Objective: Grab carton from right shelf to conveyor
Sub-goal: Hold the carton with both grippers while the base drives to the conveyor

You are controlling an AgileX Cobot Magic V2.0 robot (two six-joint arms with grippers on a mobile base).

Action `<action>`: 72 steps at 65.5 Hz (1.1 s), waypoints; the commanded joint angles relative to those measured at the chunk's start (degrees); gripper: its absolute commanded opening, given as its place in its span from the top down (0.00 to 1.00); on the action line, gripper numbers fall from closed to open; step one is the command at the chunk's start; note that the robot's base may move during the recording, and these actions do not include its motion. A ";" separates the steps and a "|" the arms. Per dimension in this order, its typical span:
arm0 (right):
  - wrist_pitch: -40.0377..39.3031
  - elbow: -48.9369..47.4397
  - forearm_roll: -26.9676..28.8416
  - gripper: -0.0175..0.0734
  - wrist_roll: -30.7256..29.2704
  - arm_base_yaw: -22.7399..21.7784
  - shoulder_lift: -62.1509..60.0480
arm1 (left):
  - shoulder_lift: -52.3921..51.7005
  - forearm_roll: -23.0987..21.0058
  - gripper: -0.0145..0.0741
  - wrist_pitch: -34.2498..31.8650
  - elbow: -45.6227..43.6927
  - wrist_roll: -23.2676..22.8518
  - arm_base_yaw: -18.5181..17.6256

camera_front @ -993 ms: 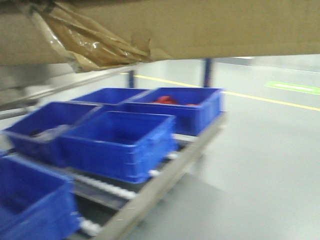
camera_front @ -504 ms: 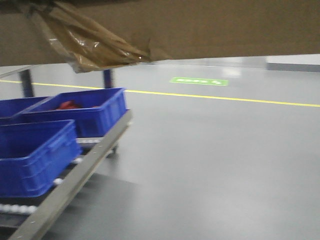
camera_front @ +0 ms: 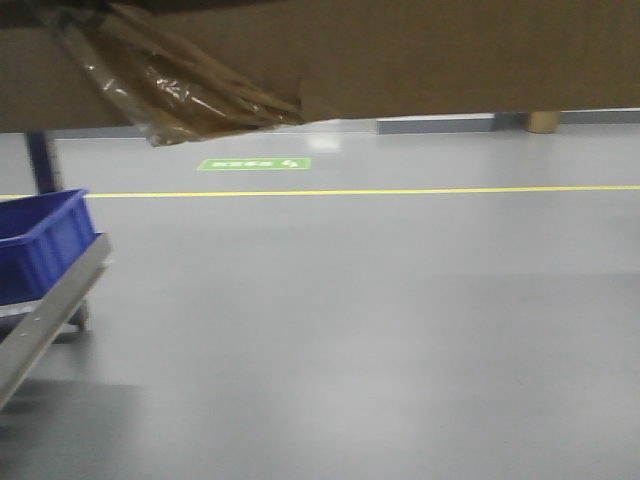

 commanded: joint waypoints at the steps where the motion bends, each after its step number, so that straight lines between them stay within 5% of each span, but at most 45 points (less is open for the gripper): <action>1: -2.54 -0.40 -0.16 0.89 -1.22 -0.01 -0.89 | -0.84 1.02 0.85 -1.28 -0.23 0.41 -0.31; 72: -2.54 -0.40 -0.16 0.89 -1.22 -0.01 -0.89 | -0.84 1.49 0.85 -1.28 -0.23 0.41 -0.31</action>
